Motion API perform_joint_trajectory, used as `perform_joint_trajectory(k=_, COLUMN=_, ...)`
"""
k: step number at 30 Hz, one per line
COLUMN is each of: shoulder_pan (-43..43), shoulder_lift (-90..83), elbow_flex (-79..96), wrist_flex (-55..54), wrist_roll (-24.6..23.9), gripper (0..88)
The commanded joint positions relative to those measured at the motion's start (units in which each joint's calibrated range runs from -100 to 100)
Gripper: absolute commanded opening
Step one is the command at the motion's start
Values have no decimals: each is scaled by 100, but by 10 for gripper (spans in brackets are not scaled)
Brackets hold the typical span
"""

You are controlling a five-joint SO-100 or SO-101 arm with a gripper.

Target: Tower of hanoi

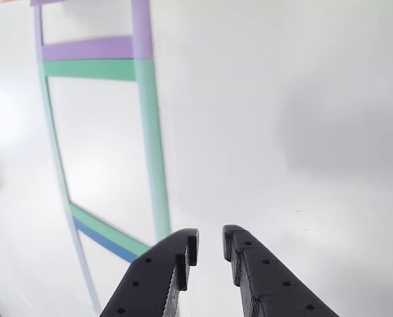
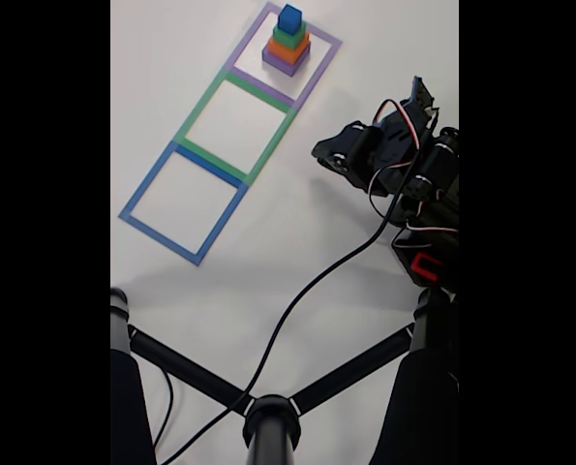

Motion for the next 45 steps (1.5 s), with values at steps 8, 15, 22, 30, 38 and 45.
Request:
perform_joint_trajectory(k=8, shoulder_pan=22, shoulder_lift=2248, elbow_flex=-2578, wrist_flex=-117, wrist_roll=1243, gripper=0)
perform_joint_trajectory(k=15, shoulder_pan=327, shoulder_lift=3394, elbow_flex=-4604, wrist_flex=482, wrist_roll=3210, gripper=0)
perform_joint_trajectory(k=22, shoulder_pan=723, shoulder_lift=4580, elbow_flex=-6830, wrist_flex=1315, wrist_roll=6758, gripper=0)
perform_joint_trajectory(k=30, shoulder_pan=1074, shoulder_lift=5213, elbow_flex=-8439, wrist_flex=2351, wrist_roll=12530, gripper=0)
perform_joint_trajectory(k=38, shoulder_pan=1059, shoulder_lift=5838, elbow_flex=-10238, wrist_flex=3598, wrist_roll=13817, gripper=0)
perform_joint_trajectory(k=45, shoulder_pan=1356, shoulder_lift=5814, elbow_flex=-10338, wrist_flex=3962, wrist_roll=16151, gripper=26)
